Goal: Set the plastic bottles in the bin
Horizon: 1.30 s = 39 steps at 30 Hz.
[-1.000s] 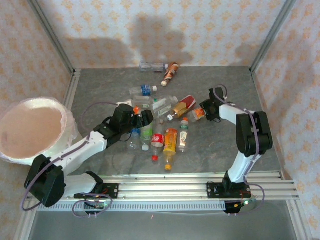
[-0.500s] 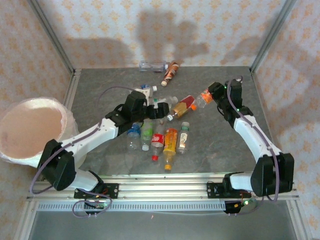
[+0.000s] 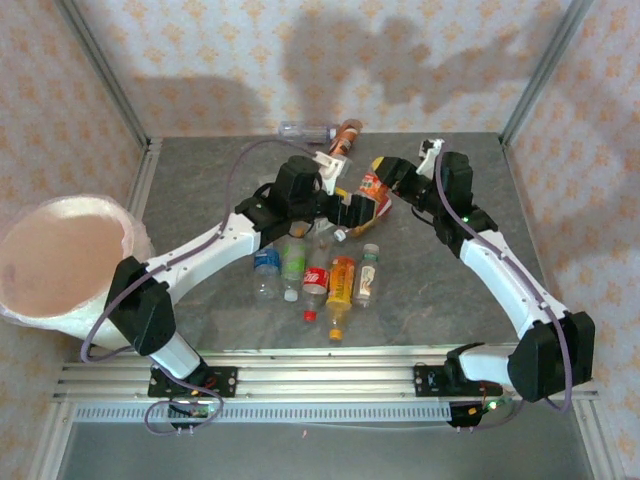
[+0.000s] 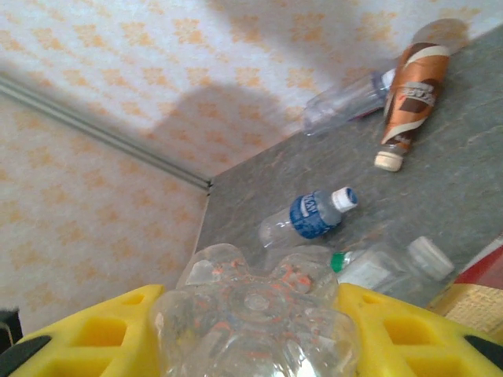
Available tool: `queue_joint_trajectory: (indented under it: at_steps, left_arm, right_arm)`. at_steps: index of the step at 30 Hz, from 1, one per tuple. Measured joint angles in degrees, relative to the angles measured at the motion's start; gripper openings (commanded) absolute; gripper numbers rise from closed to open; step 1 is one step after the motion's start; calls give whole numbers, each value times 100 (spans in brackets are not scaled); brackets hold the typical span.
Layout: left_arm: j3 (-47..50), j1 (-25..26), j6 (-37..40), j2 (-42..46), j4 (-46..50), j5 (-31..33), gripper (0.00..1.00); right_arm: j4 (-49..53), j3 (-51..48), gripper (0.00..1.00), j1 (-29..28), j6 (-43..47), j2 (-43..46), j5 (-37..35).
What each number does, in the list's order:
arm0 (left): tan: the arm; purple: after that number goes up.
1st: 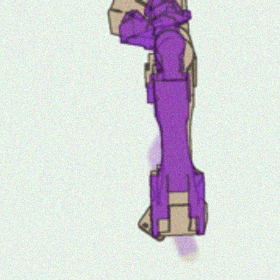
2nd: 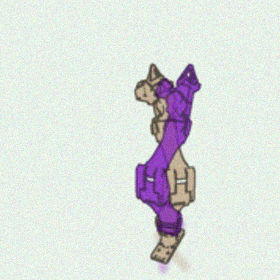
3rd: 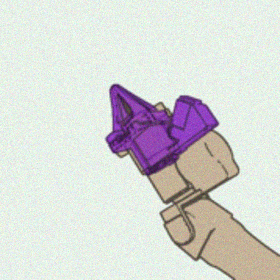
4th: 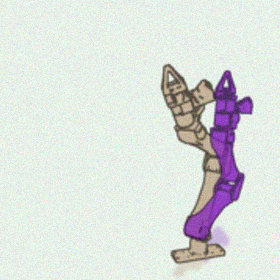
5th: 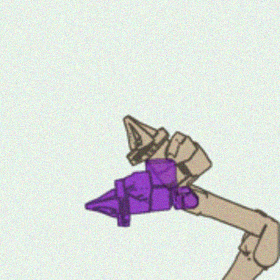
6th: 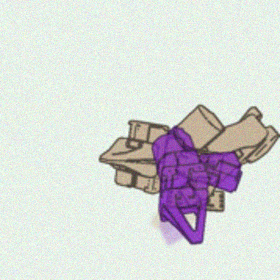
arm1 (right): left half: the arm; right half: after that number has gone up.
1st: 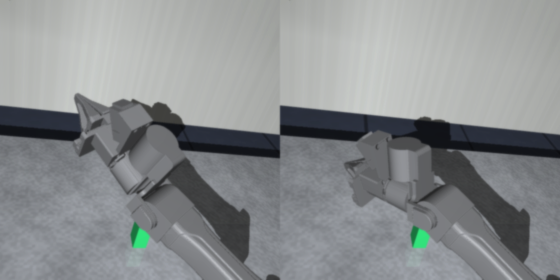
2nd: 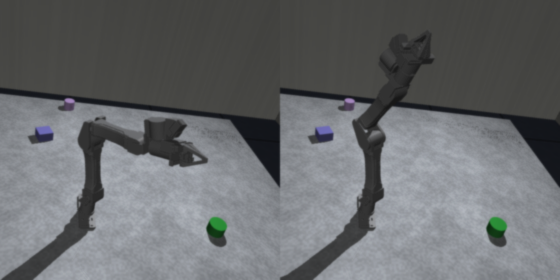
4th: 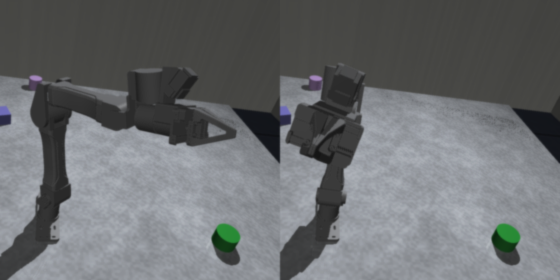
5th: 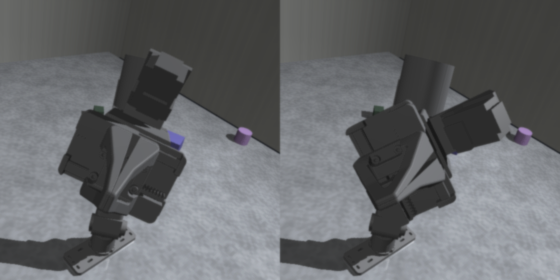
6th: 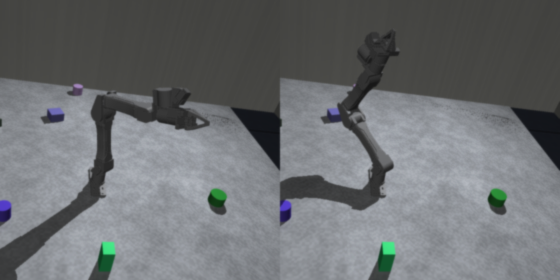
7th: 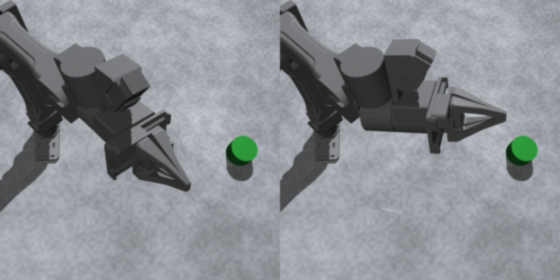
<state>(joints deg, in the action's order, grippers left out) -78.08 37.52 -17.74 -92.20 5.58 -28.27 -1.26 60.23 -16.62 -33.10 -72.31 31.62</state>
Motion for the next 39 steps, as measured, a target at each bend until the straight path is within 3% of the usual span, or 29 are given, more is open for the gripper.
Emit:
queue_joint_trajectory:
  at_steps: [3, 8, 13, 18, 23, 26, 27, 34, 39]
  left_arm:
    - [-166, -2, 120, -74, 46, -66, 95]
    - [-323, 0, 149, -264, 114, -352, 78]
    - [-337, 31, 83, -304, 105, -498, 50]
    - [-352, 33, 2, -299, 109, -535, 47]
    - [-350, 39, -15, -245, 153, -227, 42]
    - [-350, 46, -13, -173, 260, 234, 40]
    - [-345, 46, -13, -140, 330, 424, 40]
    - [-365, 35, -17, 273, 1432, 2308, 40]
    - [-828, 35, 55, 944, 2791, 4382, 39]
  right_arm:
    - [-59, 15, 46, -11, -17, 0, 275]
    - [-190, 17, 46, -37, -170, -7, 619]
    - [-173, 68, 48, -37, -219, -48, 730]
    - [-142, 116, 52, -33, -280, -92, 793]
    - [-114, 304, 66, -35, -431, -245, 890]
    - [-96, 470, 81, -39, -599, -219, 807]
    - [-96, 514, 99, -48, -654, -181, 741]
    - [-94, 509, 99, -48, -717, 457, -236]
    - [22, 254, 99, -48, -568, 883, -1233]
